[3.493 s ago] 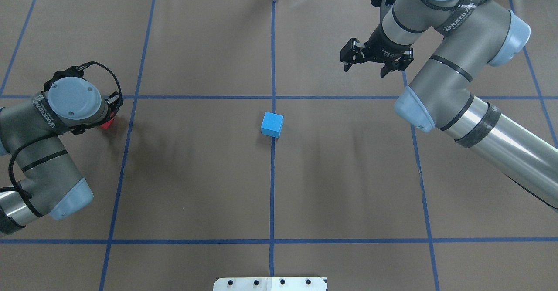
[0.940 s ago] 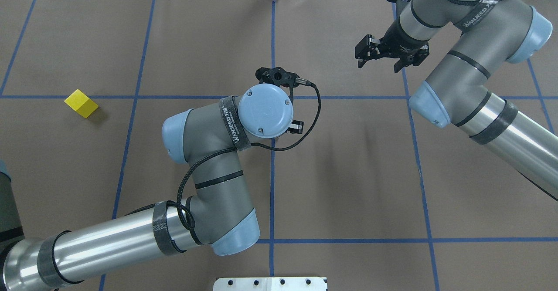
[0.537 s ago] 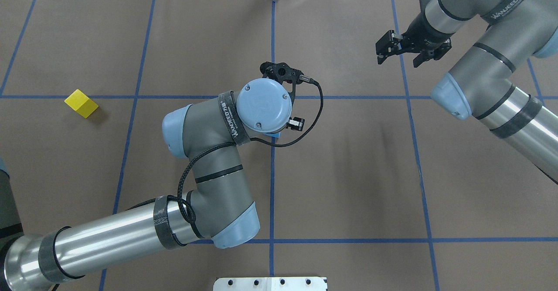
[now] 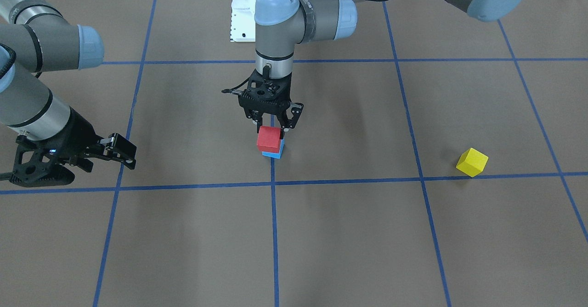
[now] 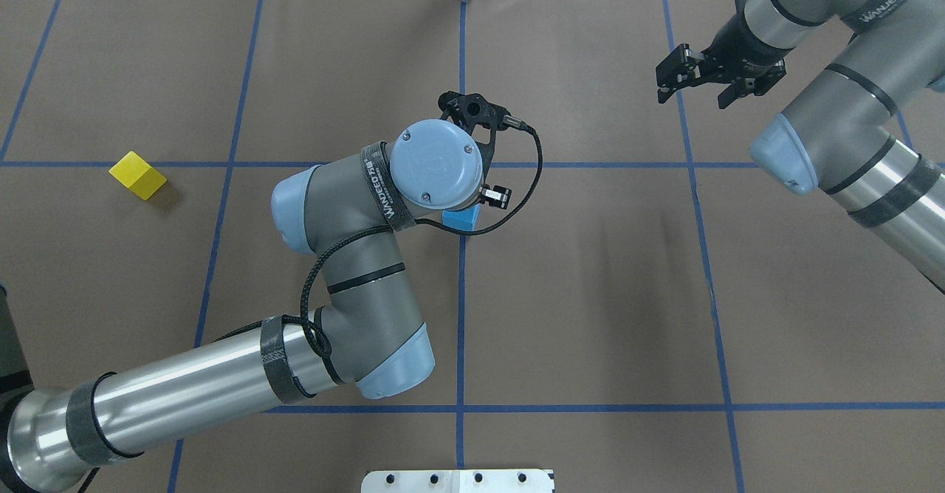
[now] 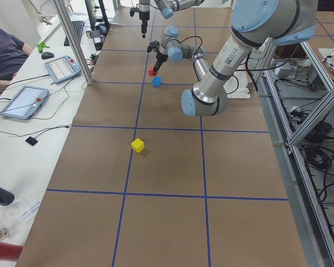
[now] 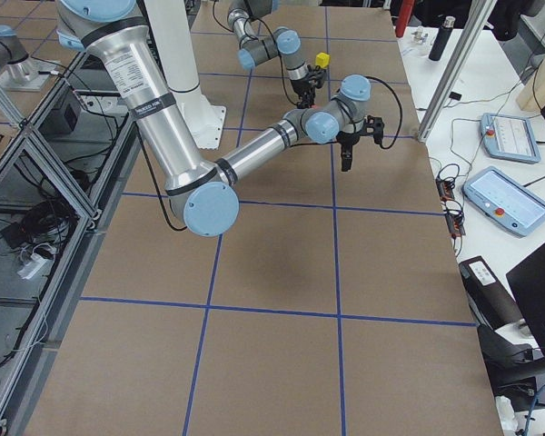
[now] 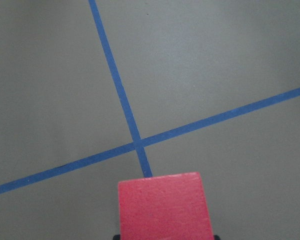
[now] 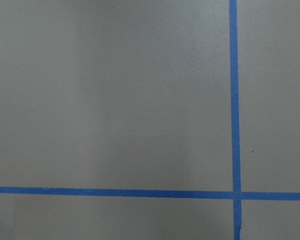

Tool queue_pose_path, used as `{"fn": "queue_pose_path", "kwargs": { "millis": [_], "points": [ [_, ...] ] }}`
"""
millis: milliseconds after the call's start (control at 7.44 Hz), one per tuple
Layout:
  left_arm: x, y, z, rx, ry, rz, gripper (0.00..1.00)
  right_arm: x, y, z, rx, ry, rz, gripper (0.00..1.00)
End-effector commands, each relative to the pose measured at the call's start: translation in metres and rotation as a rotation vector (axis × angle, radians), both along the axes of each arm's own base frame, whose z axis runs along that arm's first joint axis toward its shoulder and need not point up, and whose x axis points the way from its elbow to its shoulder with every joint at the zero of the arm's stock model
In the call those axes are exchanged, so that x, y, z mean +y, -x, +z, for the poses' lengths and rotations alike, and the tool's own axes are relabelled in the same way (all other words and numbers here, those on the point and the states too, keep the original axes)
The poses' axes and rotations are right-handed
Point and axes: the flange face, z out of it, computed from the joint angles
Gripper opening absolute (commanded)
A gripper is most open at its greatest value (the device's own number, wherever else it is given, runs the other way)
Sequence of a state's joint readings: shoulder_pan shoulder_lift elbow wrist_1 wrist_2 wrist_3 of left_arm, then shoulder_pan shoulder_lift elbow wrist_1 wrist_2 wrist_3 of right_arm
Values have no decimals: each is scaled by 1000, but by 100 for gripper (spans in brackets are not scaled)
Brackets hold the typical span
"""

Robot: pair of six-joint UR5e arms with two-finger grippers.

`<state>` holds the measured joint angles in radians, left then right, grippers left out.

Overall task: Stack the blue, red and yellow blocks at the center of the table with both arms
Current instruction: 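Lift the red cube with the left gripper and carry it over the blue cube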

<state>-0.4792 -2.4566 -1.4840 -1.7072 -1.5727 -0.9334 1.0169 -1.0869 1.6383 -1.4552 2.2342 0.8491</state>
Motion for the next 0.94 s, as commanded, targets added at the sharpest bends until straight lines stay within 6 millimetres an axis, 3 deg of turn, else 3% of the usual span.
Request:
{"fn": "queue_pose_path", "kwargs": {
  "millis": [0,537,672,806],
  "points": [
    [0,-6,12,8,7,15,0,-1,-2,-1,0,-3,0,99],
    [4,-5,25,17,32,38,0,-1,-2,1,1,0,0,99],
    [6,-4,22,26,34,37,21,-1,-2,1,1,0,0,99],
    [5,-3,19,53,40,25,91,-2,-4,1,1,0,3,99]
  ]
}}
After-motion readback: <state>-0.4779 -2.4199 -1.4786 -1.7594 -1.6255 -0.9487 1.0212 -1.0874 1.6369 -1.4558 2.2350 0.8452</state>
